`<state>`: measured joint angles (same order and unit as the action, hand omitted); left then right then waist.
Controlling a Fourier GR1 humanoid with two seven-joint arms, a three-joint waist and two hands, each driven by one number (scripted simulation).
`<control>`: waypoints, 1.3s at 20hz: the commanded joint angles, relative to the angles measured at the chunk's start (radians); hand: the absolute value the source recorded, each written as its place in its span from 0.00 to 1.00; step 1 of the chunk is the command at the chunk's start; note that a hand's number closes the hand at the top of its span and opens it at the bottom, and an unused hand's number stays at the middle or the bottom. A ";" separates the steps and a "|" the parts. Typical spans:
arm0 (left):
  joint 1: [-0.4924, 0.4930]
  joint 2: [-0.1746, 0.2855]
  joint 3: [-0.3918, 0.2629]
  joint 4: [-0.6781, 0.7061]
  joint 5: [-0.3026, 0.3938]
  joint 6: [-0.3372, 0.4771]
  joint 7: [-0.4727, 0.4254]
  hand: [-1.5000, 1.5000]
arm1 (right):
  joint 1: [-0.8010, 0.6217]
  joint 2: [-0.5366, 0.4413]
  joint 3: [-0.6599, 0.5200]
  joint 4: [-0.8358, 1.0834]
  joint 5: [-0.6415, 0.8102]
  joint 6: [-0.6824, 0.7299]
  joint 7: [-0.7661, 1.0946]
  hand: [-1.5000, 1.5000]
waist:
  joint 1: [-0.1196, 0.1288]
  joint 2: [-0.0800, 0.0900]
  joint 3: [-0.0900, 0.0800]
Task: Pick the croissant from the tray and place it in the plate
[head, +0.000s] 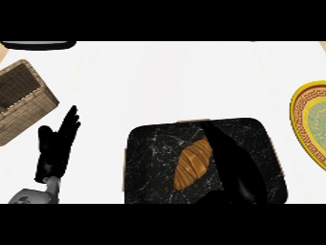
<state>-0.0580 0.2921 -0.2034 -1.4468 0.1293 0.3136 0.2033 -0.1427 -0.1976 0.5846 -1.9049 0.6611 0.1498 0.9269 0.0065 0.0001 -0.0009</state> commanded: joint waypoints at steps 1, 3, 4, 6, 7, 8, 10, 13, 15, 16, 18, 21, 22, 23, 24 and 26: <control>0.047 -0.030 -0.010 -0.058 -0.043 0.024 0.026 0.50 | -0.082 0.065 -0.064 0.021 -0.035 0.115 0.087 0.00 | -0.002 -0.001 0.001; -0.011 -0.032 0.041 -0.001 -0.035 -0.029 0.010 0.50 | -0.026 0.078 -0.047 0.078 0.014 0.064 0.002 0.00 | -0.006 0.000 0.001; -0.005 -0.068 0.033 0.053 -0.036 -0.021 -0.032 0.50 | -0.074 0.073 -0.094 0.055 -0.029 0.133 0.035 0.00 | -0.006 0.000 0.001; -0.013 -0.060 0.044 0.005 -0.070 -0.018 0.027 0.50 | -0.033 0.084 -0.092 0.090 0.004 0.108 -0.015 0.00 | -0.006 0.000 0.001; 0.035 -0.054 0.030 -0.066 -0.075 -0.029 0.047 0.50 | -0.017 0.096 -0.059 0.068 0.029 0.111 -0.004 0.00 | -0.005 -0.001 0.001; 0.014 -0.063 0.072 0.042 -0.061 -0.060 -0.041 0.50 | -0.031 0.085 -0.113 0.111 0.008 0.120 -0.053 0.00 | -0.005 0.000 0.001; 0.024 -0.066 0.074 0.013 -0.065 -0.063 -0.006 0.50 | -0.003 0.082 -0.085 0.107 0.024 0.131 -0.065 0.00 | -0.005 0.000 0.001; 0.000 -0.066 0.076 -0.050 -0.097 -0.059 0.053 0.50 | 0.017 0.135 -0.043 0.083 0.071 0.126 -0.010 0.00 | -0.006 -0.001 0.001; 0.034 -0.086 0.100 0.037 -0.084 -0.091 -0.067 0.50 | -0.001 0.108 -0.136 0.126 0.018 0.148 -0.088 0.00 | -0.006 0.000 0.001; -0.019 -0.082 0.111 -0.024 -0.095 -0.076 0.058 0.50 | 0.002 0.158 -0.086 0.158 0.071 0.110 -0.075 0.00 | -0.006 0.000 0.001; -0.040 -0.085 0.131 0.019 -0.091 -0.110 0.033 0.50 | 0.008 0.122 -0.146 0.146 0.034 0.154 -0.124 0.00 | -0.007 0.000 0.001; 0.022 -0.107 0.119 -0.007 -0.131 -0.100 0.004 0.50 | 0.070 0.132 -0.108 0.162 0.092 0.102 -0.154 0.00 | -0.006 -0.001 0.001; 0.078 -0.105 0.094 -0.045 -0.127 -0.112 -0.003 0.50 | -0.033 0.195 -0.120 0.283 0.097 0.092 -0.137 0.00 | -0.002 0.000 0.001; 0.074 -0.132 0.089 -0.058 -0.148 -0.095 0.016 0.50 | 0.042 0.142 -0.129 0.147 0.088 0.146 -0.129 0.00 | -0.006 -0.001 0.001; 0.025 -0.142 0.091 0.008 -0.170 -0.081 0.006 0.50 | 0.032 0.178 -0.098 0.262 0.128 0.078 -0.167 0.00 | -0.006 0.000 0.001; -0.006 -0.132 0.139 0.015 -0.146 -0.109 -0.007 0.50 | 0.012 0.165 -0.142 0.238 0.102 0.100 -0.185 0.00 | -0.006 0.000 0.001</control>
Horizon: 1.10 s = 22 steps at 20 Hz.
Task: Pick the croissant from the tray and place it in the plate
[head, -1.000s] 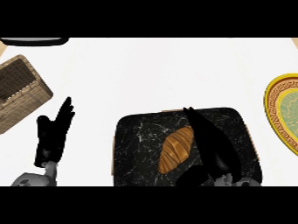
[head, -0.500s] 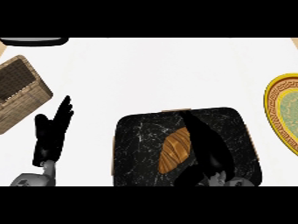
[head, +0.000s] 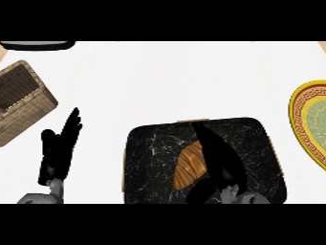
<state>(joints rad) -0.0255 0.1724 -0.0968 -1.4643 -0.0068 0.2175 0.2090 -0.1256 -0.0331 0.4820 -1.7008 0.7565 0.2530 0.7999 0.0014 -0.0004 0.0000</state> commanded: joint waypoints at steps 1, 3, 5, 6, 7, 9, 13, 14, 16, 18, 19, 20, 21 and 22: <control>-0.029 -0.007 0.044 0.053 0.012 -0.027 -0.040 0.50 | 0.014 -0.004 -0.016 0.131 0.027 -0.063 -0.125 1.00 | 0.000 0.001 0.000; 0.041 -0.007 0.003 -0.048 -0.035 -0.001 0.003 0.50 | 0.030 -0.064 -0.007 0.029 0.027 -0.003 -0.147 1.00 | 0.000 0.000 0.000; 0.044 -0.013 0.034 -0.001 -0.004 -0.036 -0.034 0.50 | -0.044 -0.005 -0.010 0.114 0.088 -0.035 -0.136 1.00 | 0.001 0.000 0.000; 0.020 -0.013 0.038 0.014 -0.008 -0.037 -0.012 0.50 | -0.049 -0.002 -0.007 0.167 0.109 -0.074 -0.177 1.00 | 0.001 0.001 0.000; 0.011 -0.005 0.035 -0.067 -0.024 -0.030 0.040 0.50 | -0.017 -0.025 -0.014 0.103 0.112 -0.053 -0.169 1.00 | 0.000 0.000 0.000; -0.009 -0.021 0.055 0.008 -0.027 -0.043 0.002 0.50 | -0.014 -0.019 -0.027 0.070 0.122 -0.019 -0.159 1.00 | -0.001 0.000 0.000; -0.064 -0.027 0.041 -0.007 -0.032 -0.034 0.079 0.50 | -0.013 -0.014 -0.002 0.041 0.226 -0.119 -0.120 1.00 | -0.004 0.000 0.000; -0.038 -0.055 0.010 -0.035 -0.066 0.009 0.084 0.50 | 0.000 -0.045 -0.010 -0.077 0.234 -0.064 -0.056 1.00 | -0.007 -0.002 0.000; -0.030 -0.057 0.026 -0.006 -0.058 -0.005 0.039 0.50 | 0.021 -0.149 -0.110 -0.047 0.171 -0.084 -0.226 1.00 | -0.005 0.000 0.000; 0.051 -0.021 0.039 -0.075 -0.032 -0.042 0.028 0.50 | 0.010 -0.256 -0.205 -0.017 0.093 -0.060 -0.371 1.00 | 0.000 0.000 0.001; 0.043 -0.027 0.029 -0.078 -0.034 -0.040 0.045 0.50 | 0.018 -0.320 -0.258 0.015 0.049 -0.073 -0.473 1.00 | 0.000 0.001 0.001; 0.018 0.002 0.070 -0.049 -0.020 -0.050 0.031 0.50 | 0.011 -0.372 -0.312 0.014 0.001 -0.047 -0.531 1.00 | -0.004 0.002 0.001; 0.008 -0.024 0.037 -0.066 -0.045 -0.031 0.051 0.50 | -0.014 -0.391 -0.341 0.042 0.032 -0.081 -0.549 1.00 | -0.003 0.001 0.001; 0.075 -0.033 0.020 -0.098 -0.037 -0.043 0.038 0.50 | 0.036 -0.385 -0.330 0.051 0.073 -0.167 -0.593 1.00 | 0.000 0.000 0.001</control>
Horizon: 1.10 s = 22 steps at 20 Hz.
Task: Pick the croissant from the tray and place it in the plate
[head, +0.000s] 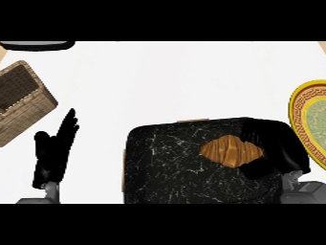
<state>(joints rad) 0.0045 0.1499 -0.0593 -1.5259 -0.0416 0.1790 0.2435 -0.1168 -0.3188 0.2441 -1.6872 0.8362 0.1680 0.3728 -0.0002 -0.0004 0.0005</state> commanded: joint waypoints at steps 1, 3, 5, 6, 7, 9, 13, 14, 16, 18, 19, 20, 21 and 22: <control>0.009 0.001 0.011 0.028 -0.005 -0.007 -0.040 0.50 | -0.005 -0.105 -0.133 0.014 -0.042 -0.053 -0.164 1.00 | -0.002 0.001 0.000; -0.012 -0.006 0.012 -0.009 -0.004 0.007 0.006 0.50 | 0.050 -0.142 -0.152 -0.062 -0.035 -0.081 -0.212 1.00 | -0.006 -0.001 0.000; -0.015 0.002 0.016 0.036 0.005 -0.022 -0.013 0.50 | 0.033 -0.142 -0.220 -0.119 -0.097 -0.063 -0.207 1.00 | -0.009 -0.001 0.000; -0.074 -0.004 0.026 0.062 -0.007 0.002 0.024 0.50 | 0.009 -0.087 -0.202 -0.140 -0.069 -0.096 -0.149 1.00 | -0.010 -0.001 -0.001; -0.018 0.005 0.022 0.040 0.004 -0.019 -0.015 0.50 | 0.024 -0.109 -0.257 -0.170 -0.083 -0.137 -0.175 1.00 | -0.012 -0.003 0.000; -0.015 -0.019 0.003 0.026 -0.019 0.010 -0.012 0.50 | 0.019 -0.115 -0.309 -0.204 -0.053 -0.170 -0.128 1.00 | -0.012 -0.004 0.000; -0.072 -0.010 0.034 0.085 -0.011 -0.005 -0.031 0.50 | -0.055 -0.179 -0.455 -0.189 -0.121 -0.106 -0.093 1.00 | -0.006 0.000 -0.001; -0.039 0.000 0.022 0.002 -0.010 -0.011 0.025 0.50 | -0.047 -0.152 -0.461 -0.173 -0.111 -0.126 -0.071 1.00 | 0.000 -0.001 0.000; 0.019 -0.001 0.030 -0.013 0.024 -0.042 0.009 0.50 | 0.013 -0.180 -0.536 -0.153 -0.145 -0.131 -0.123 1.00 | -0.001 -0.002 0.000; -0.069 0.010 0.066 0.098 0.013 -0.046 -0.029 0.50 | -0.049 -0.178 -0.551 -0.118 -0.159 -0.092 -0.081 1.00 | -0.002 0.000 -0.001; -0.075 -0.025 0.018 0.069 -0.047 0.012 0.006 0.50 | -0.021 -0.194 -0.587 -0.099 -0.162 -0.109 -0.112 1.00 | -0.004 0.000 0.000; -0.068 -0.054 0.003 0.088 -0.060 0.023 -0.019 0.50 | -0.078 -0.186 -0.572 -0.048 -0.163 -0.097 -0.110 1.00 | 0.001 0.001 -0.001; -0.015 0.007 0.055 0.056 0.014 -0.060 -0.054 0.50 | -0.101 -0.218 -0.612 0.038 -0.192 -0.102 -0.160 1.00 | 0.005 0.001 0.000; -0.060 -0.012 0.040 0.033 -0.012 -0.027 0.011 0.50 | -0.120 -0.212 -0.604 0.080 -0.156 -0.127 -0.156 1.00 | 0.005 0.001 0.000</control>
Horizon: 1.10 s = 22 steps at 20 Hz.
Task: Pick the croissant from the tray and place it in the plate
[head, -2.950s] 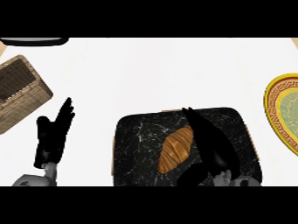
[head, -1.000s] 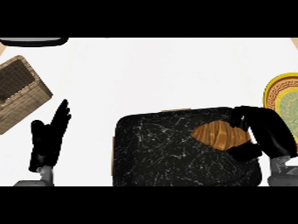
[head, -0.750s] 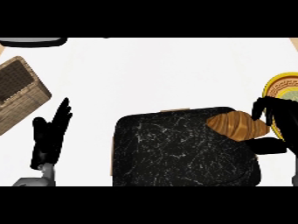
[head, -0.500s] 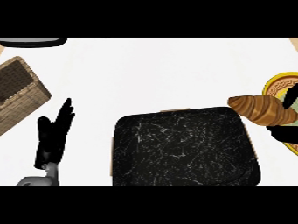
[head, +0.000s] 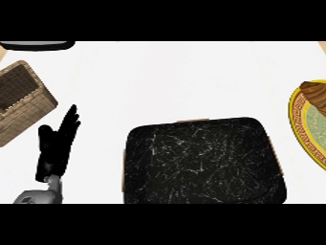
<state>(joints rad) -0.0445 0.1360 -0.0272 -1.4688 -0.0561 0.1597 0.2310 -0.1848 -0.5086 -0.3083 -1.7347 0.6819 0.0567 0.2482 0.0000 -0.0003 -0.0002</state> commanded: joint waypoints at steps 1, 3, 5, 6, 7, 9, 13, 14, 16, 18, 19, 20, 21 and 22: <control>0.012 -0.006 -0.004 -0.067 -0.011 0.011 0.055 0.50 | -0.042 -0.029 -0.056 0.170 0.000 -0.019 -0.060 1.00 | 0.006 0.001 0.001; 0.050 -0.023 -0.024 -0.064 -0.011 -0.008 0.023 0.50 | -0.082 -0.048 -0.074 0.258 -0.013 -0.033 -0.123 1.00 | 0.007 0.001 0.000; -0.002 -0.021 -0.001 0.031 -0.015 -0.011 -0.022 0.50 | -0.094 -0.044 -0.060 0.359 0.017 -0.063 -0.159 1.00 | 0.005 0.002 0.000; 0.024 -0.027 -0.020 -0.021 -0.041 0.010 0.005 0.50 | -0.095 -0.055 -0.055 0.371 0.035 -0.056 -0.151 1.00 | 0.006 0.001 0.000; 0.066 -0.001 0.009 -0.046 -0.003 -0.028 -0.034 0.50 | -0.128 -0.077 -0.060 0.423 0.042 -0.058 -0.166 1.00 | 0.009 0.001 0.000; 0.010 -0.023 -0.008 0.002 -0.028 -0.010 -0.019 0.50 | -0.122 -0.088 -0.088 0.552 0.036 -0.108 -0.262 1.00 | 0.007 0.003 0.001; 0.023 0.012 0.044 0.019 0.021 -0.054 -0.043 0.50 | -0.187 -0.169 -0.080 0.668 0.014 0.032 -0.259 1.00 | 0.010 0.003 0.000; 0.028 -0.003 0.005 -0.062 -0.008 -0.030 0.020 0.50 | -0.159 -0.131 -0.072 0.754 0.022 -0.013 -0.314 1.00 | 0.017 0.005 0.001; 0.014 -0.028 -0.010 -0.065 -0.010 -0.021 0.035 0.50 | -0.222 -0.133 -0.049 0.855 0.039 -0.004 -0.332 1.00 | 0.020 0.005 0.001; 0.041 -0.024 -0.018 -0.065 -0.028 -0.015 0.024 0.50 | -0.206 -0.179 -0.069 0.918 -0.012 0.115 -0.382 1.00 | 0.024 0.007 0.002; -0.027 -0.019 0.021 0.035 -0.024 -0.008 -0.011 0.50 | -0.193 -0.221 -0.054 0.882 -0.002 0.185 -0.353 1.00 | 0.003 0.006 0.000; -0.034 -0.003 0.033 0.027 -0.003 -0.033 0.008 0.50 | -0.231 -0.211 -0.021 0.959 0.044 0.155 -0.358 1.00 | 0.017 0.008 0.001; -0.004 0.006 0.028 -0.030 -0.005 -0.035 0.034 0.50 | -0.239 -0.184 -0.007 0.914 0.030 0.202 -0.304 0.00 | 0.013 0.003 0.000; 0.031 -0.020 0.000 -0.054 -0.015 -0.028 0.014 0.50 | -0.262 -0.199 -0.026 1.018 0.028 0.167 -0.388 0.00 | 0.018 0.004 0.001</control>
<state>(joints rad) -0.0375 0.1252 -0.0157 -1.4939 -0.0670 0.1326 0.2459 -0.4078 -0.6881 -0.3466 -0.8513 0.7042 0.1819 -0.0849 0.0148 0.0045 0.0008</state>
